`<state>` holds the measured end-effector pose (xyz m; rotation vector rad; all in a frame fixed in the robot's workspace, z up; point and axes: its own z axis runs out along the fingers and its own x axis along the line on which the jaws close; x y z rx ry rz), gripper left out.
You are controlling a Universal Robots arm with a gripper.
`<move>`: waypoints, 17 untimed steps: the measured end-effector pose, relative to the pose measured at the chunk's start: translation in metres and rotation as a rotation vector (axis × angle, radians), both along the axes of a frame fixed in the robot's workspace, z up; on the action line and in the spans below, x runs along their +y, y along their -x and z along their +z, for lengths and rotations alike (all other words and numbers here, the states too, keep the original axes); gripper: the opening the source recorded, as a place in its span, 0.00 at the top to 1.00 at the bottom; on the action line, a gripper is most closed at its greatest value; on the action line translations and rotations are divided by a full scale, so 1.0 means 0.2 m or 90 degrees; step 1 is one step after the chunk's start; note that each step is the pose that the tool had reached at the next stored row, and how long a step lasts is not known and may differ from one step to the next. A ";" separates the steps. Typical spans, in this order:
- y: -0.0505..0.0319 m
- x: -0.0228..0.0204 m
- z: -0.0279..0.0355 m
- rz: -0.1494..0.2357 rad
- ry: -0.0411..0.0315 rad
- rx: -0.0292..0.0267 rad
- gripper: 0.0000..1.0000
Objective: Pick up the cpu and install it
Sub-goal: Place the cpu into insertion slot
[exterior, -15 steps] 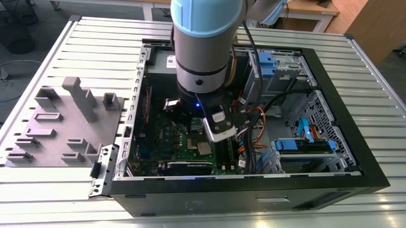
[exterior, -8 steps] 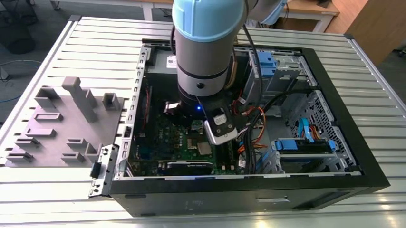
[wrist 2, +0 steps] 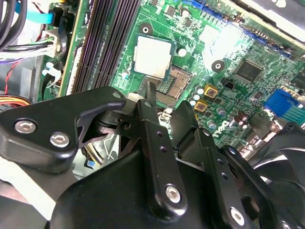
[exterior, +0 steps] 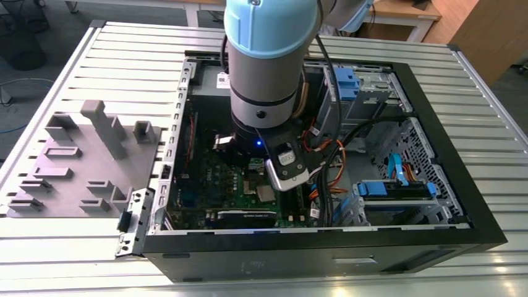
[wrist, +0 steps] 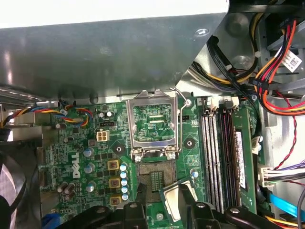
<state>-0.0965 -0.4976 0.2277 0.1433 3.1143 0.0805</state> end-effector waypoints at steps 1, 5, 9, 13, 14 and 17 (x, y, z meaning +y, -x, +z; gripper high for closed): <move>0.000 0.000 0.000 0.000 0.0000 0.0000 0.61; -0.006 0.000 -0.001 0.000 0.0000 0.0001 0.61; -0.006 0.000 -0.001 0.000 0.0000 0.0001 0.61; -0.007 0.000 -0.005 0.000 -0.0001 0.0001 0.61; -0.007 0.000 -0.007 0.000 -0.0001 0.0001 0.61; -0.009 0.000 -0.021 0.000 -0.0001 0.0001 0.61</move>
